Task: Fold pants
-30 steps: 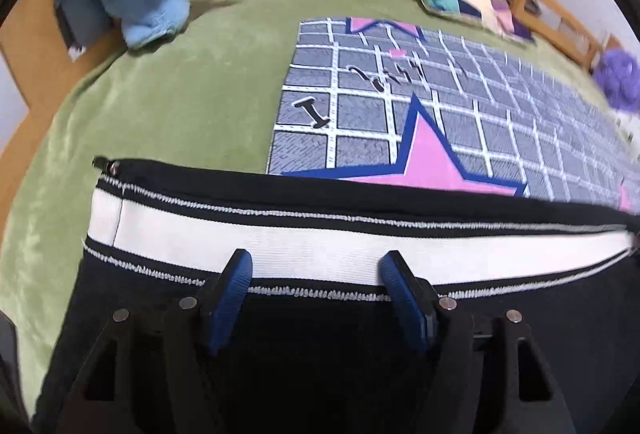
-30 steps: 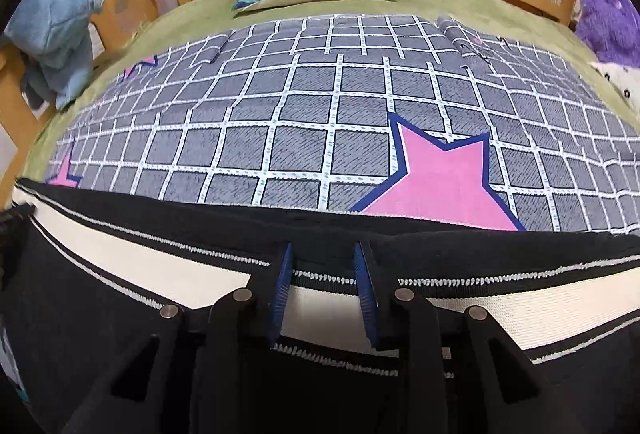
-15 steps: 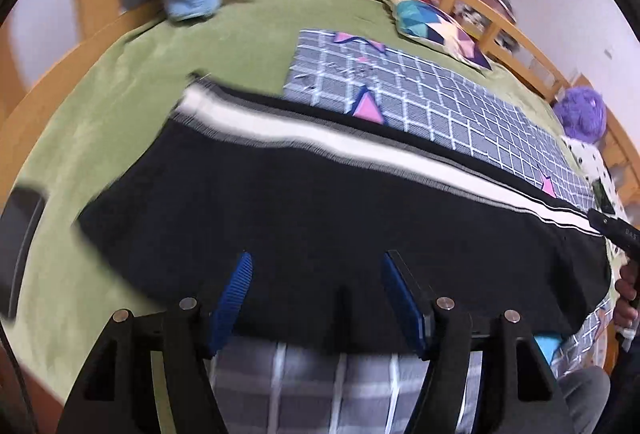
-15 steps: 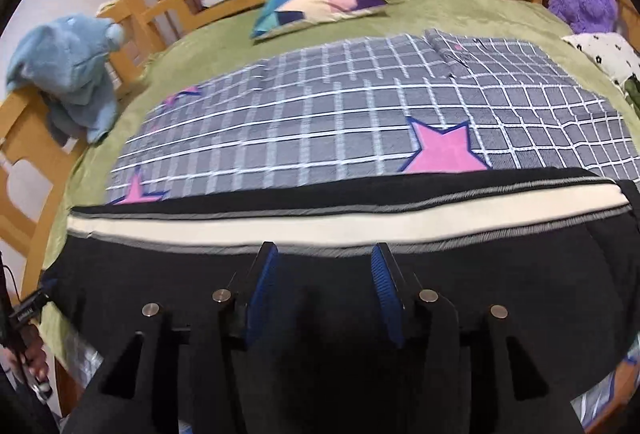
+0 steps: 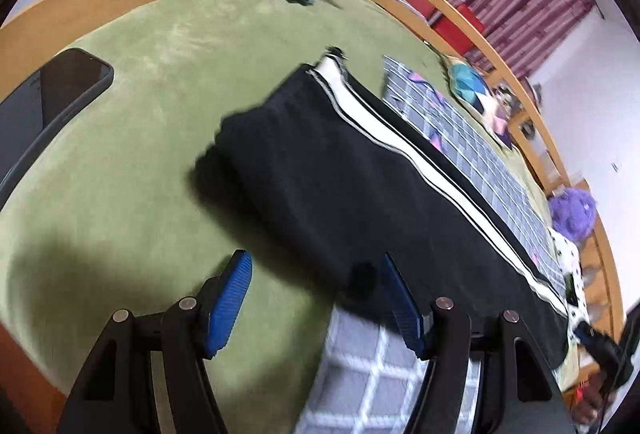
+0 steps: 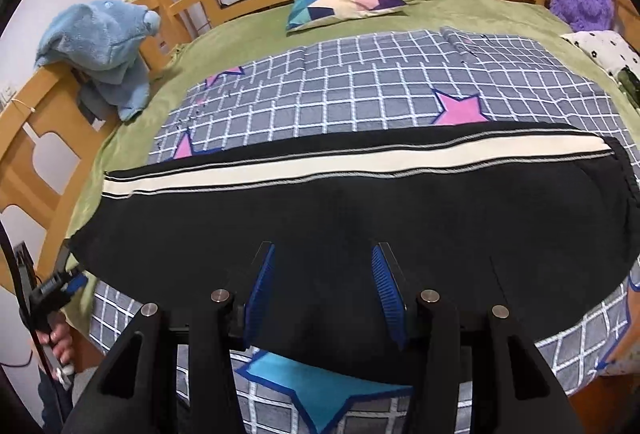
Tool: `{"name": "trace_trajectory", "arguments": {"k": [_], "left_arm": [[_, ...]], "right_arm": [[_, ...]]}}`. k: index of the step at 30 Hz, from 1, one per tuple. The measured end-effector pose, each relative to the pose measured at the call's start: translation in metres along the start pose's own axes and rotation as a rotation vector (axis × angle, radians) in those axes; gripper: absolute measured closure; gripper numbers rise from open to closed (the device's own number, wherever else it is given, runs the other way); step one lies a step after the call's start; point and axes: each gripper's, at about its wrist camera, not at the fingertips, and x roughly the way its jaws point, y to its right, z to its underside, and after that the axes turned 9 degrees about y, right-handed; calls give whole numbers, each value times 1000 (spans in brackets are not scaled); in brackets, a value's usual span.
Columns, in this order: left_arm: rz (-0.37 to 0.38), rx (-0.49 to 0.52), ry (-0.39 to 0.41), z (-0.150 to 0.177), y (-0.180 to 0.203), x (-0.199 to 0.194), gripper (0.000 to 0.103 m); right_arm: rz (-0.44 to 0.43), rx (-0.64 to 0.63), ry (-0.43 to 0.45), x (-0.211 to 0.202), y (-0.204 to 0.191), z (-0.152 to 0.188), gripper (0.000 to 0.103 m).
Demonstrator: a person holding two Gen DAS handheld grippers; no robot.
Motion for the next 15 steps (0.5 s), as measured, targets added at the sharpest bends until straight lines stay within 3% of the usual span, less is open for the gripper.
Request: {"name": "trace_trajectory", "arguments": {"k": [3,9,11,15], "left_arm": [[-22,-61,27,-7,-11,22,41],[-82,-131,78,-22,-21,37,72],[-90,-103,66,-27,-16,37,82],[-165,97,149,-41,34,11,90]], "right_arm": [[25,22,-16,1,9,0,54],[68,13,-15,-12,17,6,54],[86,-2,0,-21,19,10,54],[96,25,28,-41,33,16,54]]}}
